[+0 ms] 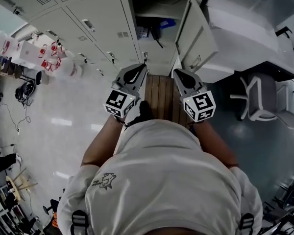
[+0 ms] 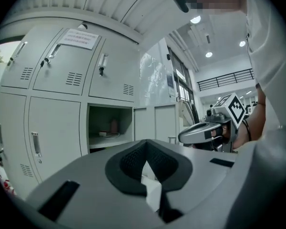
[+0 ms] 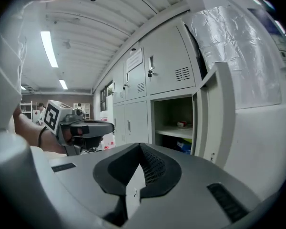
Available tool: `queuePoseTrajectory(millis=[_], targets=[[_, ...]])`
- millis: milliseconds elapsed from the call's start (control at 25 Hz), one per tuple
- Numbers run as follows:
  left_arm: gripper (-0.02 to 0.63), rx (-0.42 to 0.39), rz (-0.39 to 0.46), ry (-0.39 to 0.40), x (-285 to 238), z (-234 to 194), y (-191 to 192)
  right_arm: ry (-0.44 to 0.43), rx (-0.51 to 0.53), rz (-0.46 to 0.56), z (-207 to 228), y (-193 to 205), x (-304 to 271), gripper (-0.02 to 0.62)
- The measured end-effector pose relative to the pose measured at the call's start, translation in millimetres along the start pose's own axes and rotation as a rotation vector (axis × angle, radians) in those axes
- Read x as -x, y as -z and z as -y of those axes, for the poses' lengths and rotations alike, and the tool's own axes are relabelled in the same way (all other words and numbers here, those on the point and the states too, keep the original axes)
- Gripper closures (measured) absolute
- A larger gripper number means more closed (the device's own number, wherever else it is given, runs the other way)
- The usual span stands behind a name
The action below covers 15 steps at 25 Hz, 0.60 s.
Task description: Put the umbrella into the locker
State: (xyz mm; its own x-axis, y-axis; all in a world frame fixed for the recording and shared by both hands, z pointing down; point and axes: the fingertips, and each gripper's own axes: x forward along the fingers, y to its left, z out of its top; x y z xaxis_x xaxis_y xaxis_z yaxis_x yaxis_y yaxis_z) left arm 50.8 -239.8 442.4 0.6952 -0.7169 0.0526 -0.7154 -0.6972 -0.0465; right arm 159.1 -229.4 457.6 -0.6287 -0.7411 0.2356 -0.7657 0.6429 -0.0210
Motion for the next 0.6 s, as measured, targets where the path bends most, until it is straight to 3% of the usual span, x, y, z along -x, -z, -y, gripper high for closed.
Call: queuePoseTrajectory(millis=[320,600], targets=[[0.595,-0.005,-0.031,-0.019,39.2,74.0,-1.5,-0.042,-0.058,0.008,-11.1,30.4,64.6,0.554],[0.594,0.005,-0.014,-0.049,76.4,82.3,-7.6,-0.085,-0.045,0.032,-47.5,26.1,83.4,0.554]])
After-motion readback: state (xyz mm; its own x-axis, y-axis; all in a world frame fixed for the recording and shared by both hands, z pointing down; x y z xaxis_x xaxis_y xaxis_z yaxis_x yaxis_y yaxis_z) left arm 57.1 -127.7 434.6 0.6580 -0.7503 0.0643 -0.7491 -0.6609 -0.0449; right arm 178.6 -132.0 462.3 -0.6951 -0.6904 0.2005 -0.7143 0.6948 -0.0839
